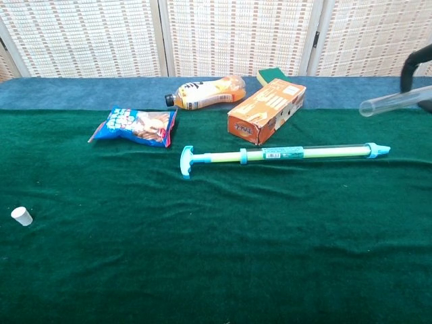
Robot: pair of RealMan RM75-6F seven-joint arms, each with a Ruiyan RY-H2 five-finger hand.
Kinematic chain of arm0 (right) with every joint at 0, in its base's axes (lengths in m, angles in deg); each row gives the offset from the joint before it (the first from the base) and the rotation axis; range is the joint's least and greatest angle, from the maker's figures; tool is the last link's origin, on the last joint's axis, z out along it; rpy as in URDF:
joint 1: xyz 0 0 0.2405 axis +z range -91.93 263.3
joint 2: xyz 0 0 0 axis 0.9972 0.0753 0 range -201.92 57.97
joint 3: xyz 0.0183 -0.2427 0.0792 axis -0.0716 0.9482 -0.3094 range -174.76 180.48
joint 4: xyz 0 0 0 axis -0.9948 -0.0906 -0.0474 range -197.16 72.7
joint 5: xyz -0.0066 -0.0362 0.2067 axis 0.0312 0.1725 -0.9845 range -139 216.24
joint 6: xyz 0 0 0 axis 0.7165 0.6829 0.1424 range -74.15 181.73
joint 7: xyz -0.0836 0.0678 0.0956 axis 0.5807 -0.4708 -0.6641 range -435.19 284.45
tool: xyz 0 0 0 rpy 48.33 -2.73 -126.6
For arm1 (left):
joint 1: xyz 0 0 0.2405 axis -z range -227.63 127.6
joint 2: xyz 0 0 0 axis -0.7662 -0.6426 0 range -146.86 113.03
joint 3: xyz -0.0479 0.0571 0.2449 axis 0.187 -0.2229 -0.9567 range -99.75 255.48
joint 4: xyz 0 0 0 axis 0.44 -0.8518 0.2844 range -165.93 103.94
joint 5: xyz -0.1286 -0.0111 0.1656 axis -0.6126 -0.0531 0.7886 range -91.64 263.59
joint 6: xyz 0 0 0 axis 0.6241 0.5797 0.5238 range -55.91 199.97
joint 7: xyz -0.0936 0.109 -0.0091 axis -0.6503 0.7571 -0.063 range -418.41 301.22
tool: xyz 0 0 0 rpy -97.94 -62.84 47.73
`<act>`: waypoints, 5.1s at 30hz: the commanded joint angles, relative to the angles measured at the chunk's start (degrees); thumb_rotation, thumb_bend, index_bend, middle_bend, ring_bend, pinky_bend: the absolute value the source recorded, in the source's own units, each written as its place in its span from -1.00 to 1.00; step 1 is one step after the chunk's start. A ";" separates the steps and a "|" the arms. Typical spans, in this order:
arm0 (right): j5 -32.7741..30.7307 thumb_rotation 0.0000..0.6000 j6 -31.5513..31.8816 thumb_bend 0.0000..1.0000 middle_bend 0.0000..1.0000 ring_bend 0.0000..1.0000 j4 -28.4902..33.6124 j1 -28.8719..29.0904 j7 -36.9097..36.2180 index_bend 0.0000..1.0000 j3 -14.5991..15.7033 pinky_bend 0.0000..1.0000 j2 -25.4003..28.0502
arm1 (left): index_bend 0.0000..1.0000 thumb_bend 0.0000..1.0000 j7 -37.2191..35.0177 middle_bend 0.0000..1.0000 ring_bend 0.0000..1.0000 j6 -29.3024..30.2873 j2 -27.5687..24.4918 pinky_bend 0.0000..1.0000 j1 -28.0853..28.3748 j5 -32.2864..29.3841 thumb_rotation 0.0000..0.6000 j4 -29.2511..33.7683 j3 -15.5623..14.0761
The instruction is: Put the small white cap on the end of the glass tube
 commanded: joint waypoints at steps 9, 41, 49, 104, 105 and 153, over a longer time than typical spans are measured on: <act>-0.59 1.00 -0.55 0.23 1.00 1.00 -0.25 -1.00 -0.79 0.85 0.89 1.00 0.19 | -0.08 -0.44 4.16 0.87 0.61 -1.17 4.83 0.53 1.31 0.48 1.00 -3.54 -1.70; -1.05 1.00 -2.48 0.27 1.00 1.00 -3.16 -1.27 -3.72 0.86 1.18 1.00 -1.43 | -0.04 -0.24 6.56 0.88 0.62 -4.93 8.92 0.56 2.57 -2.36 1.00 -5.56 -4.50; -1.35 1.00 -2.86 0.27 1.00 1.00 -3.61 -1.28 -4.11 0.86 1.11 1.00 -1.57 | -0.04 -0.24 6.61 0.88 0.62 -4.28 8.44 0.56 2.57 -2.36 1.00 -4.57 -4.68; -1.98 1.00 -3.56 0.27 1.00 1.00 -4.31 -1.40 -4.99 0.88 0.89 1.00 -2.07 | 0.17 0.00 2.78 0.91 0.65 -4.86 10.25 0.56 2.74 -5.08 1.00 -6.82 -4.37; -1.91 1.00 -3.53 0.27 1.00 1.00 -4.24 -1.39 -5.10 0.88 0.87 1.00 -2.07 | 0.18 0.01 1.84 0.92 0.66 -4.64 10.11 0.56 2.70 -5.16 1.00 -6.64 -4.17; -13.97 1.00 -14.88 0.29 1.00 1.00 1.23 13.77 -21.14 0.93 -8.53 1.00 -29.17 | 0.23 0.01 -17.21 0.93 0.66 14.62 0.89 0.58 4.36 7.64 1.00 17.13 5.02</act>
